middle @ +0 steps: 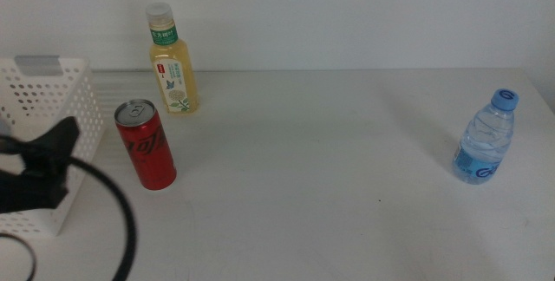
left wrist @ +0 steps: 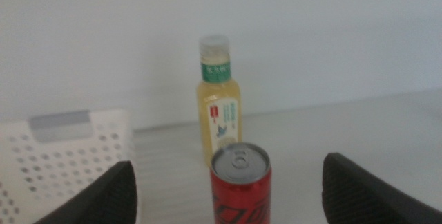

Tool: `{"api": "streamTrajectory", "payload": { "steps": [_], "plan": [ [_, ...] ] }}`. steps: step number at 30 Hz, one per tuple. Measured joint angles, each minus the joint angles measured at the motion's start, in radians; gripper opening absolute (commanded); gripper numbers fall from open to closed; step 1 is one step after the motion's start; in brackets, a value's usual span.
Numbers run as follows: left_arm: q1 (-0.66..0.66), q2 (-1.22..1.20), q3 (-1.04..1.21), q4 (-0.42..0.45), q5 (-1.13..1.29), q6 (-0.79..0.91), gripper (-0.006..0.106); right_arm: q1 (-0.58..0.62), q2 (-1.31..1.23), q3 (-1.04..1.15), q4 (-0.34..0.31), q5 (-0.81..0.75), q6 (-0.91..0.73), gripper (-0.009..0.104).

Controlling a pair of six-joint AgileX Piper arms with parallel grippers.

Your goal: Use arms to grab the bottles and put them into the dustbin to the left of the table.

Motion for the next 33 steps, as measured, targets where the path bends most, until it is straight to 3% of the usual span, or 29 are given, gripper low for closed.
{"api": "streamTrajectory", "payload": {
  "steps": [9,21,33],
  "plan": [
    [-0.017,0.236,0.037,0.0,-0.156,-0.043,0.085,0.0,0.0,0.0,0.0,0.0,0.0,0.063],
    [-0.083,0.394,0.283,0.002,-0.628,-0.088,0.085,0.0,0.0,0.0,0.0,0.0,0.0,0.063],
    [-0.084,0.427,0.302,0.01,-0.697,-0.138,0.085,0.0,0.0,0.0,0.0,0.001,0.0,0.063]
  ]
}}
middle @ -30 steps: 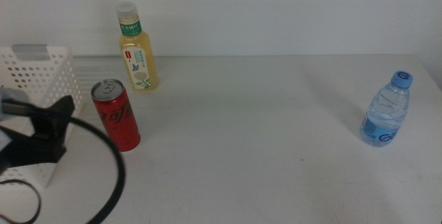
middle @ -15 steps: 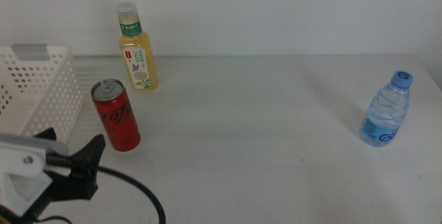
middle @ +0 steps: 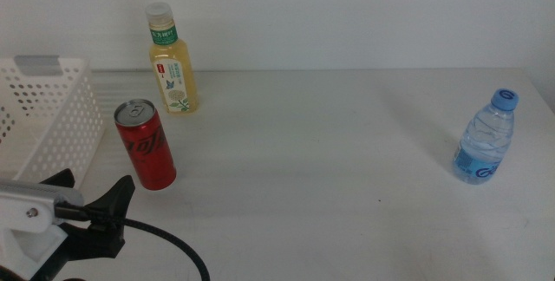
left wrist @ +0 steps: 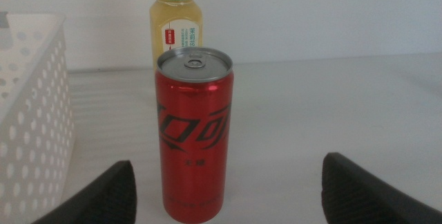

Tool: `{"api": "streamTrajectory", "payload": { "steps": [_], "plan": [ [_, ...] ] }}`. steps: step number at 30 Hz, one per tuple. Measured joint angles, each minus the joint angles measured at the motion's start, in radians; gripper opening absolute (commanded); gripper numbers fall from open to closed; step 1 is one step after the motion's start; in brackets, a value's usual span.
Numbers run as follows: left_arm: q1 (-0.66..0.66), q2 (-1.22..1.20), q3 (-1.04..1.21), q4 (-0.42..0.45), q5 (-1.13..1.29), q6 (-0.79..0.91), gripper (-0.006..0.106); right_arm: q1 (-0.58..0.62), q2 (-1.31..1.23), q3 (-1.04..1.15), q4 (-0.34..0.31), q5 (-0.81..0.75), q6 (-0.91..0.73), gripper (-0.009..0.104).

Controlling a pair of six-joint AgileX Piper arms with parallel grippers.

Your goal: Use arms to grab the bottles and put them into the dustbin to the left of the table.

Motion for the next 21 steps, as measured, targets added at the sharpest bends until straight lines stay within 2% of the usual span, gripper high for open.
{"api": "streamTrajectory", "payload": {
  "steps": [7,12,21],
  "plan": [
    [0.0,0.086,0.0,-0.021,-0.027,-0.003,0.089,0.0,0.0,0.0,0.0,0.001,0.0,0.063],
    [0.0,0.226,-0.003,-0.039,-0.192,-0.003,0.089,0.0,0.0,0.0,0.0,0.001,0.0,0.063],
    [0.0,0.511,-0.112,-0.033,-0.313,-0.025,0.089,0.0,0.0,0.0,0.0,0.001,0.0,0.063]
  ]
}}
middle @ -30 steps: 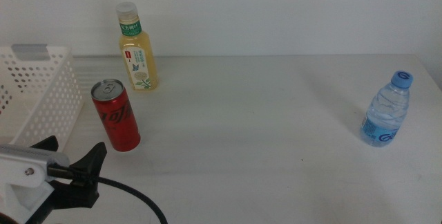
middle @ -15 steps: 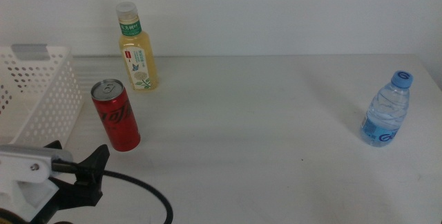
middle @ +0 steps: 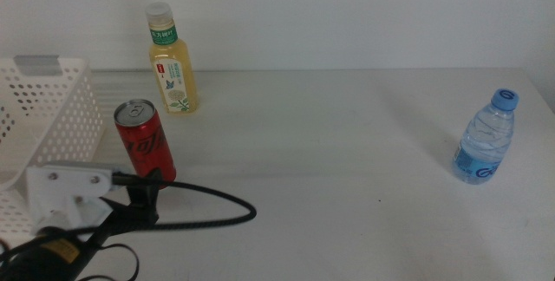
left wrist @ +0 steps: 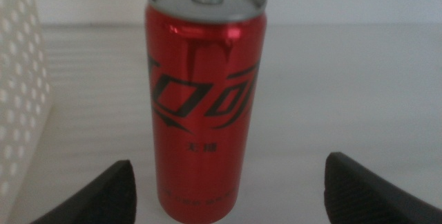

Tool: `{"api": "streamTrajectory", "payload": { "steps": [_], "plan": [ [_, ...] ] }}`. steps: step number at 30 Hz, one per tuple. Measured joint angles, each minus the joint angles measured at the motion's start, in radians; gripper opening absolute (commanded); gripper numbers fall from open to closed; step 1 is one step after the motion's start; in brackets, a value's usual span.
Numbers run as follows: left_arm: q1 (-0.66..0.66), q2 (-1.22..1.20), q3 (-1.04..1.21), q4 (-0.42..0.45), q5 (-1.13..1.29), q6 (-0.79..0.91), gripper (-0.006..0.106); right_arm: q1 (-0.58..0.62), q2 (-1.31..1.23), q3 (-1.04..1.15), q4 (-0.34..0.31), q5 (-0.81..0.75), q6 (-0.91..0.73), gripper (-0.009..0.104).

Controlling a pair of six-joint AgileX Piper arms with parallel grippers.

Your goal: Use arms to grab the bottles and put them into the dustbin to the left of the table.

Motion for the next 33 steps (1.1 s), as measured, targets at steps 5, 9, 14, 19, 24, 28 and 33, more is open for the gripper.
{"api": "streamTrajectory", "payload": {
  "steps": [5,9,14,19,24,28,33],
  "plan": [
    [0.0,0.103,-0.065,0.002,-0.002,-0.001,0.089,0.0,0.0,0.0,0.0,0.0,0.0,0.063],
    [0.0,0.149,-0.112,0.002,-0.002,0.0,0.089,0.0,0.0,0.0,0.0,0.0,0.0,0.063],
    [0.0,0.183,-0.16,-0.032,-0.005,0.024,0.089,0.0,0.0,0.0,0.0,0.001,0.0,0.063],
    [0.0,0.222,-0.209,-0.054,-0.006,0.033,0.089,0.0,0.0,0.0,0.0,0.001,0.0,0.063],
    [0.0,0.271,-0.259,-0.061,-0.005,0.033,0.089,0.0,0.0,0.0,0.0,0.001,0.0,0.063],
    [0.0,0.304,-0.298,-0.078,-0.005,0.034,0.089,0.0,0.0,0.0,0.0,0.001,0.0,0.063],
    [0.0,0.337,-0.336,-0.089,-0.005,0.045,0.089,0.0,0.0,0.0,0.0,0.001,0.0,0.063]
  ]
}}
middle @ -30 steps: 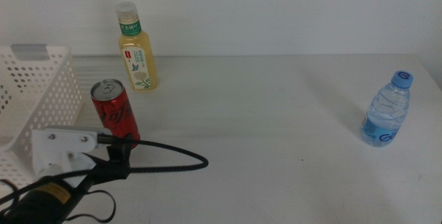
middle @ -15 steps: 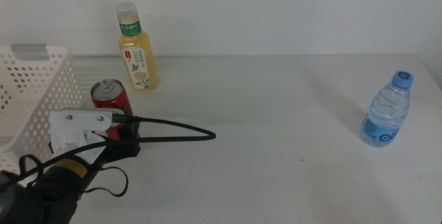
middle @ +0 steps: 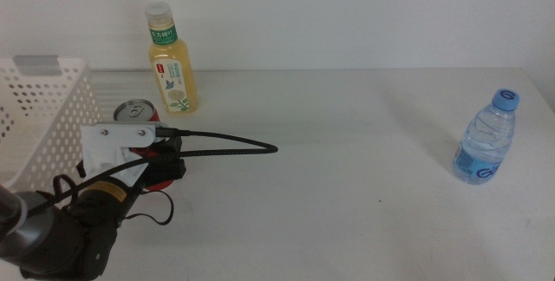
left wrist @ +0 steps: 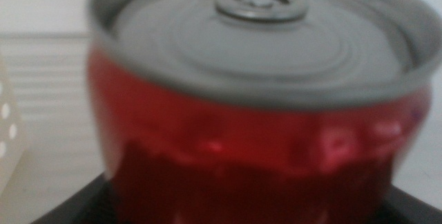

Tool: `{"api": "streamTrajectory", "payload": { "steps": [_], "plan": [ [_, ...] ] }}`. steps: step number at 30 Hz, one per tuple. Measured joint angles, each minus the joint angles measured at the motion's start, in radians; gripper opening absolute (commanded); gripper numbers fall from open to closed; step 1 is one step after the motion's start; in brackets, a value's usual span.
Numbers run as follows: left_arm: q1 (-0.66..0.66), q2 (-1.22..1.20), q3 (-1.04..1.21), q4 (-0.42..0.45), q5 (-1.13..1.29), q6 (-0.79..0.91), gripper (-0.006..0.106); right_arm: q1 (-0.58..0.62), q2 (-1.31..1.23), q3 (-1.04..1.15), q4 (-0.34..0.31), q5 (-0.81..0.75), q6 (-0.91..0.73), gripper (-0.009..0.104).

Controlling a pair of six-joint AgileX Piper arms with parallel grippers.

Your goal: Use arms to grab the bottles and put them into the dustbin to the left of the table.

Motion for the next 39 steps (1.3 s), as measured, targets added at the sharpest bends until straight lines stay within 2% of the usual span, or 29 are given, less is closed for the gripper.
{"api": "streamTrajectory", "payload": {
  "steps": [7,11,19,22,27,39],
  "plan": [
    [0.0,0.022,-0.041,-0.003,0.0,0.028,0.087,0.0,0.0,0.0,0.0,0.0,0.0,0.063],
    [0.0,0.022,-0.044,-0.006,-0.001,0.031,0.074,0.0,0.0,0.0,0.0,0.0,0.0,0.063],
    [0.0,0.022,-0.048,0.0,0.008,0.034,0.014,0.0,0.0,0.0,0.0,0.0,0.0,0.063],
    [0.0,0.022,-0.048,0.014,0.007,0.034,-0.004,0.0,0.0,0.0,0.0,0.0,0.0,0.063],
    [0.0,-0.006,-0.047,0.052,0.061,0.023,-0.004,0.0,0.0,0.0,0.0,0.0,0.0,0.063],
    [0.0,-0.32,-0.037,0.086,0.514,-0.004,-0.004,0.0,0.0,0.0,0.0,0.001,0.0,0.063]
  ]
}}
